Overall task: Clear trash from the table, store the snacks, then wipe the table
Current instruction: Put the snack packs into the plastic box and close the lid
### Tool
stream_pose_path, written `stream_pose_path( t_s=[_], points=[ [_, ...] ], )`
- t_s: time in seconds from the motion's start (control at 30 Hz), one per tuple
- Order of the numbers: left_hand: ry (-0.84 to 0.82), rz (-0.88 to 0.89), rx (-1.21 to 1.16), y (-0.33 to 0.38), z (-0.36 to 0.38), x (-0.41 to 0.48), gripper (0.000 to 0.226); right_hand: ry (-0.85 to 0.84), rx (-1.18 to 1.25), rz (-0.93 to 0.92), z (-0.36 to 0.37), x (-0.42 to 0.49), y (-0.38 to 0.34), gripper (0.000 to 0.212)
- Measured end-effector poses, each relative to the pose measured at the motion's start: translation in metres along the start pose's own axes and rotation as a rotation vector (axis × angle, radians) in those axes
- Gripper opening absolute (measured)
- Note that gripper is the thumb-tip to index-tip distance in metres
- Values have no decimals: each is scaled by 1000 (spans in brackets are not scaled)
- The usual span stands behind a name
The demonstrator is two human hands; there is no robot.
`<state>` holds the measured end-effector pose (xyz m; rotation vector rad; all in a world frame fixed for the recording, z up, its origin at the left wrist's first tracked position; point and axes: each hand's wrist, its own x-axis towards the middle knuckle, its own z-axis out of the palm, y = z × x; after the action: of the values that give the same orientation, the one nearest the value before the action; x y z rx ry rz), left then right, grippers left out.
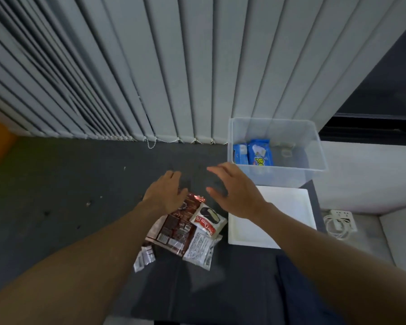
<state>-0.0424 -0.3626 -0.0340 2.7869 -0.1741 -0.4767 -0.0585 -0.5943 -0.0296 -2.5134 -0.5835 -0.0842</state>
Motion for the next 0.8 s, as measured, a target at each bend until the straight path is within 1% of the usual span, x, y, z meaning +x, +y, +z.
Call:
stream_pose_path(
  t_s=[0.07, 0.2, 0.3, 0.37, 0.43, 0.53, 0.57, 0.67, 0.8],
  points=[
    [-35, -39, -27, -7, 9, -12, 48, -92, 25, 34, 17, -7, -4, 55],
    [-82, -119, -74, -20, 30, -37, 57, -324, 4, 180, 54, -19, -3, 61],
    [-125, -109, -99, -32, 50, -56, 49, -478, -45, 234, 79, -29, 0, 71],
    [-167, -75, -138, -36, 63, -64, 41, -540, -94, 255, 91, -34, 3, 77],
    [-208, -44, -156, -35, 74, -70, 41, -549, -158, 245, 97, -34, 5, 79],
    [-240, -1, -129, -30, 90, -72, 64, -539, -161, 240, 99, -29, 3, 77],
    [-246, 12, -119, -28, 94, -72, 69, -536, -148, 247, 99, -28, 3, 76],
    [-250, 45, -125, -20, 99, -69, 74, -490, -83, 286, 97, -27, 4, 71],
    [-272, 63, -147, -10, 100, -65, 89, -370, 32, 323, 90, -29, 8, 65]
  ],
)
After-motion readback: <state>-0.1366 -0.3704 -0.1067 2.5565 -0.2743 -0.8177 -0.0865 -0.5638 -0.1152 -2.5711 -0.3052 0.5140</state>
